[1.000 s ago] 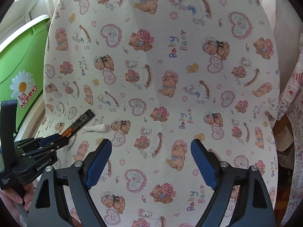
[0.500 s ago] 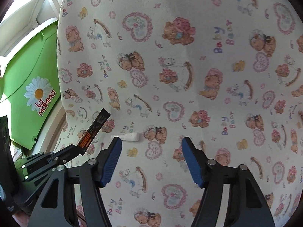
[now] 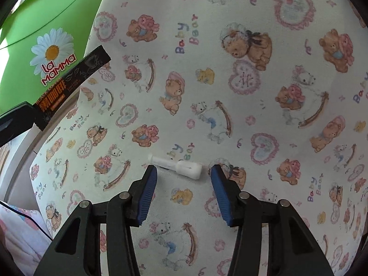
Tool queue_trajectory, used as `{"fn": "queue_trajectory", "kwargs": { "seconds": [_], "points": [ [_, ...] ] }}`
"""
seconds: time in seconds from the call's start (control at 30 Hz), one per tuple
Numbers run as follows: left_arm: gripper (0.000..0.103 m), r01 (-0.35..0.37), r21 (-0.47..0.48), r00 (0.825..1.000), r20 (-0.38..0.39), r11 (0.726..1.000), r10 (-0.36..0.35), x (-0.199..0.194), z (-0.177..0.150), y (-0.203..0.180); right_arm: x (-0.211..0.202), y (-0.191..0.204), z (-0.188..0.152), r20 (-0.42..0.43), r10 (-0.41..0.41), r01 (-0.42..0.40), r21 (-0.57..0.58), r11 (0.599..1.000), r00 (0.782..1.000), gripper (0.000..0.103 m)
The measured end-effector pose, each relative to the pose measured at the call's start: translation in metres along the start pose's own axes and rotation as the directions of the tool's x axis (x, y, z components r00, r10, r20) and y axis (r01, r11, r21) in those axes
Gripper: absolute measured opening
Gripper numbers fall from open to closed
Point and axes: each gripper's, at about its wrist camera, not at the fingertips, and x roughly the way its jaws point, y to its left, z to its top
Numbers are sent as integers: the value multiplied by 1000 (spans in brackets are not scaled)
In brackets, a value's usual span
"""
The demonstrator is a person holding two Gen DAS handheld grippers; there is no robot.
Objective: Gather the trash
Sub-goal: 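Grasp the white plastic tube with the right gripper while the left gripper holds the packet, then carry the packet and white tube down over the pink wastebasket with both grippers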
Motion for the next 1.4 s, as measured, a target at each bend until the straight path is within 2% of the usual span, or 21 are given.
{"fn": "queue_trajectory", "kwargs": {
  "seconds": [0.03, 0.07, 0.1, 0.17, 0.27, 0.5, 0.9, 1.0, 1.07, 1.13, 1.2, 1.3, 1.4],
  "points": [
    [1, -2, 2, 1000, -1, 1000, 2, 1, 1, 0, 1, -1, 0, 1, 5, -5, 8, 1000, 1000, 49],
    [1, -6, 4, 1000, -2, 1000, 6, 0, -1, -2, 3, -4, 1, 3, 14, -14, 19, 1000, 1000, 44],
    [1, -10, 6, 1000, -7, 1000, 10, 2, -1, -2, 2, -7, 1, 4, 34, -34, 36, 999, 999, 31],
    [1, -22, 4, 999, -26, 1000, 22, 6, -1, -3, 3, -16, 2, 0, 67, -67, 71, 995, 998, 24],
    [1, -13, -20, 999, -35, 1000, 12, 9, -1, -1, 4, -27, -1, 4, 104, -104, 99, 990, 995, 23],
    [1, -17, -27, 1000, -12, 999, 17, 3, 2, 4, -19, -36, -10, 44, 32, -38, 147, 988, 999, 23],
    [1, -1, 28, 999, 44, 1000, -1, -24, -8, -10, -86, -61, -36, 119, -27, -3, 250, 968, 992, 23],
    [1, -35, 73, 996, 79, 997, 29, -32, -13, -19, -102, -56, -42, 147, -31, -7, 252, 968, 989, 23],
    [1, -33, 93, 996, 84, 995, 25, -35, -16, -23, -115, -55, -48, 168, -14, -31, 264, 964, 986, 23],
    [1, 11, 61, 999, 40, 998, -13, -33, -18, -20, -123, -54, -54, 181, 8, -61, 290, 955, 984, 23],
    [1, 11, 41, 1000, 26, 999, -12, -33, -22, -17, -130, -52, -60, 191, 12, -71, 305, 950, 982, 23],
    [1, -26, 65, 998, 54, 998, 22, -44, -29, -20, -142, -48, -70, 202, 22, -85, 309, 947, 979, 23],
    [1, -22, 63, 998, 64, 998, 18, -55, -39, -23, -153, -41, -81, 210, 16, -82, 308, 948, 978, 23]
  ]
}}
